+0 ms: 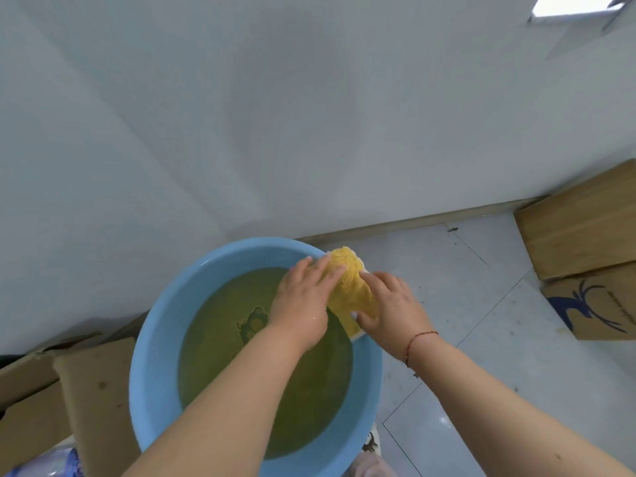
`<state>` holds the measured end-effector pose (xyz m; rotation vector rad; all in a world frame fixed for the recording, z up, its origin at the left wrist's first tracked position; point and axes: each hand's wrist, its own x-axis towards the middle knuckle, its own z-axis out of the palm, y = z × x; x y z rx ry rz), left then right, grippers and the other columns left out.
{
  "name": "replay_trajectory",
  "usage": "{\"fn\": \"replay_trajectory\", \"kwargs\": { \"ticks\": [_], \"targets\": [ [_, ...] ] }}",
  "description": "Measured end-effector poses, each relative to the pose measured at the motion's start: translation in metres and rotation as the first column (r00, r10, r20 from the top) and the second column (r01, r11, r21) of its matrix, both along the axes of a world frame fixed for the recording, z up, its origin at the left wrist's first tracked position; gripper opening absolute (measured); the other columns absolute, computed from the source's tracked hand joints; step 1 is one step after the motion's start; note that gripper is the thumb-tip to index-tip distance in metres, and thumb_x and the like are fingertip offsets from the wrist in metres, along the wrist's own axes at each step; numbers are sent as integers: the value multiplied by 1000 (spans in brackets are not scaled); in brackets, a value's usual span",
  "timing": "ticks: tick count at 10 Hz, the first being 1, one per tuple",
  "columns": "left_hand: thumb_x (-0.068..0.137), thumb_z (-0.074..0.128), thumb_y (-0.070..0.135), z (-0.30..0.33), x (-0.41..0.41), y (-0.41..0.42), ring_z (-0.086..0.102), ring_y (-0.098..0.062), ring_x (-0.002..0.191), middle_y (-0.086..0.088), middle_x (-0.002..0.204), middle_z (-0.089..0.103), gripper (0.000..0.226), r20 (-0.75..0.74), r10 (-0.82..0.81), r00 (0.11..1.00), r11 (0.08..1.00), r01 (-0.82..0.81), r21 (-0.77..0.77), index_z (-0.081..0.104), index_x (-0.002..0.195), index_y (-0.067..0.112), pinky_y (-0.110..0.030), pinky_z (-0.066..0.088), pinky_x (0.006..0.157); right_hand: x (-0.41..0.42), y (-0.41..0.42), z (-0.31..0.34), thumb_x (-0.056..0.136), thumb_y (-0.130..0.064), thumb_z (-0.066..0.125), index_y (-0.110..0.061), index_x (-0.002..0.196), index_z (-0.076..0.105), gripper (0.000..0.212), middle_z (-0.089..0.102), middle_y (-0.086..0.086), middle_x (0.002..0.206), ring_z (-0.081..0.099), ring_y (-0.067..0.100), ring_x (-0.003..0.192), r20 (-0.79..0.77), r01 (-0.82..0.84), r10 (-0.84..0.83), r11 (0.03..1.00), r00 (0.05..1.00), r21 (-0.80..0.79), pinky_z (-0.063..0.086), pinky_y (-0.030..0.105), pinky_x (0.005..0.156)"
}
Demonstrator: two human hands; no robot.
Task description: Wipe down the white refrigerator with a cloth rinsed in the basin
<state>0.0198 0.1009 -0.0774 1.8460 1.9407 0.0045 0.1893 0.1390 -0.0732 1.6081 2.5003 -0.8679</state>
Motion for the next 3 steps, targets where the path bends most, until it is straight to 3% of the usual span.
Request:
{"fn": "replay_trajectory", "kwargs": {
  "ticks": [1, 2, 3],
  "targets": [
    [91, 47, 8, -9, 10, 0, -22, -25, 148, 8, 158, -31, 94, -141, -146, 979, 976, 119, -179, -19, 151, 37, -52, -9, 119, -10, 1, -6, 93, -46, 53, -18, 153, 9, 80, 16, -4, 156, 27, 19, 139, 63, -35, 49, 980, 997, -195, 28, 31, 112],
    [93, 46, 12, -12, 14, 2, -21, -27, 148, 5, 158, -30, 91, -148, -157, 976, 974, 128, -189, -19, 152, 34, -53, -8, 120, -12, 3, -7, 94, -46, 49, -17, 153, 5, 79, 13, -3, 158, 25, 20, 141, 107, -24, 47, 979, 993, -204, 28, 33, 113],
    [94, 50, 15, 0, 10, -7, 4, -27, 151, -1, 164, 3, 76, -98, 12, 995, 999, -16, -35, 6, 155, 29, -44, 8, 121, -15, 1, 3, 95, -40, 52, -16, 146, 30, 60, 32, 0, 148, 32, 19, 135, 118, -54, 55, 998, 992, -13, 29, 29, 110]
  ]
}}
